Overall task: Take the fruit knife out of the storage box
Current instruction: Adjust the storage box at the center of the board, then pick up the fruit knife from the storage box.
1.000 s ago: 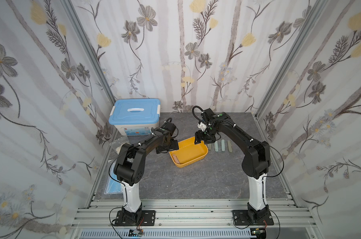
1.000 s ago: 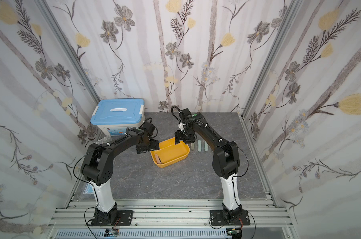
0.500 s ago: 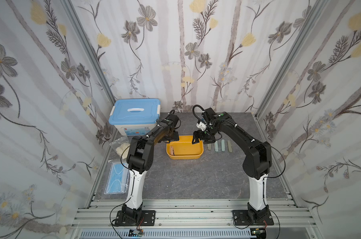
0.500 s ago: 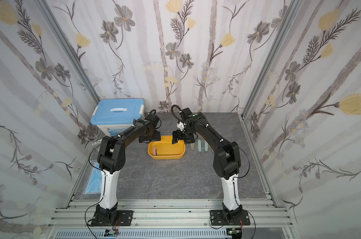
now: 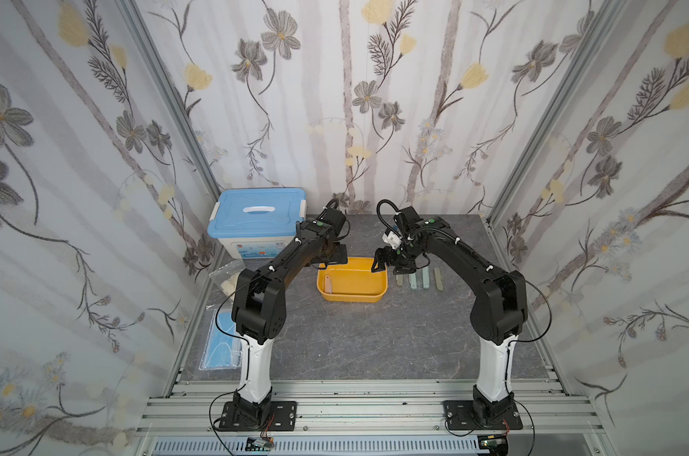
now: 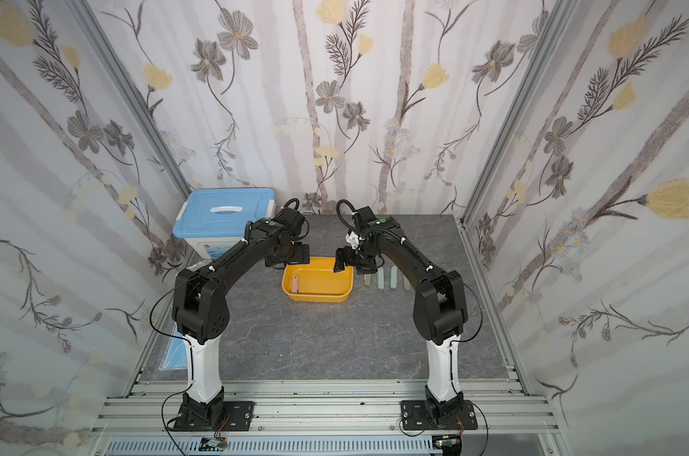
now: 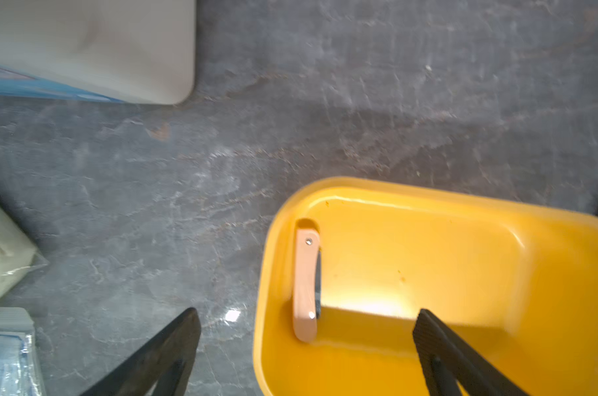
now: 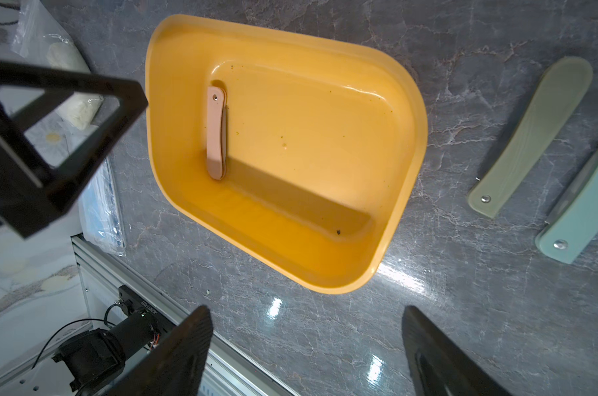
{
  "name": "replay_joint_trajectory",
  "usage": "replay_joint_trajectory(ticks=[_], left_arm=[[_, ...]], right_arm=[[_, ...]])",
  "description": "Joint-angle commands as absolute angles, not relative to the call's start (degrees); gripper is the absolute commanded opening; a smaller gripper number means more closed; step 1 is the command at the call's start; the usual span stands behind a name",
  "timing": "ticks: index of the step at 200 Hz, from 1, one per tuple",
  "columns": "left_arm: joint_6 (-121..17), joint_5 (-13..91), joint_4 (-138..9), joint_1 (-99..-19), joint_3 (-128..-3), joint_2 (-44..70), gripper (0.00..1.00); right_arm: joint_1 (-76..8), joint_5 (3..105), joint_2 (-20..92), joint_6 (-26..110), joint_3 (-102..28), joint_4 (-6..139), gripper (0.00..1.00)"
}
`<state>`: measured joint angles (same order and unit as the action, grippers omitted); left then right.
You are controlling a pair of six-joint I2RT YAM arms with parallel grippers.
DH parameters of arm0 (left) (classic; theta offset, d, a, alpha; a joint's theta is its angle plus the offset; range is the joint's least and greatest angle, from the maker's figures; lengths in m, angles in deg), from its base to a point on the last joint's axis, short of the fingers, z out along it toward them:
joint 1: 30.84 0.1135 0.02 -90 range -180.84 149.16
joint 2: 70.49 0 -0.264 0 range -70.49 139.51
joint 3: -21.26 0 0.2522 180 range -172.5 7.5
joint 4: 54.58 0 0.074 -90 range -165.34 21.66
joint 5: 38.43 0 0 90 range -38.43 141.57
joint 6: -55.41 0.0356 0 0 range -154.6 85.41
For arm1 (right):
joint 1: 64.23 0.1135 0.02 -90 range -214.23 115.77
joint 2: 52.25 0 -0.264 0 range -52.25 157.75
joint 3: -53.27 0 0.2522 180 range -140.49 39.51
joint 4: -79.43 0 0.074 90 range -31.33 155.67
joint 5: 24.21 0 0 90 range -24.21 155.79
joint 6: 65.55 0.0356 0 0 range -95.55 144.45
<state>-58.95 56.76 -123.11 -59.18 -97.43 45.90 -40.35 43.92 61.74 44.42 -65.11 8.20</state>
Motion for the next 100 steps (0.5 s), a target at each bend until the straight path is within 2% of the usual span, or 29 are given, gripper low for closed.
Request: replay_joint_trajectory(ticks=[1, 19, 65, 100], left_arm=[[-59.52, 52.5, -125.13, -61.58, -96.52, 44.78, 1.0], [-60.92, 50.4, -123.51, -62.78, -94.32, 44.49, 1.0], [-61.53, 50.72, -122.24, -62.99, -93.73, 47.76, 1.0], [-60.73, 53.11, -122.35, -62.92, -93.58, 50.52, 1.0]], right_arm=[[-41.12, 41.8, 58.5, 46.21, -62.27, 10.91, 0.92], [-42.36, 41.21, 55.13, 47.43, -57.75, 13.08, 1.0], [-42.7, 40.75, 49.5, 48.44, -49.56, 15.59, 1.0], [-42.61, 40.21, 48.3, 49.64, -47.89, 17.31, 1.0]])
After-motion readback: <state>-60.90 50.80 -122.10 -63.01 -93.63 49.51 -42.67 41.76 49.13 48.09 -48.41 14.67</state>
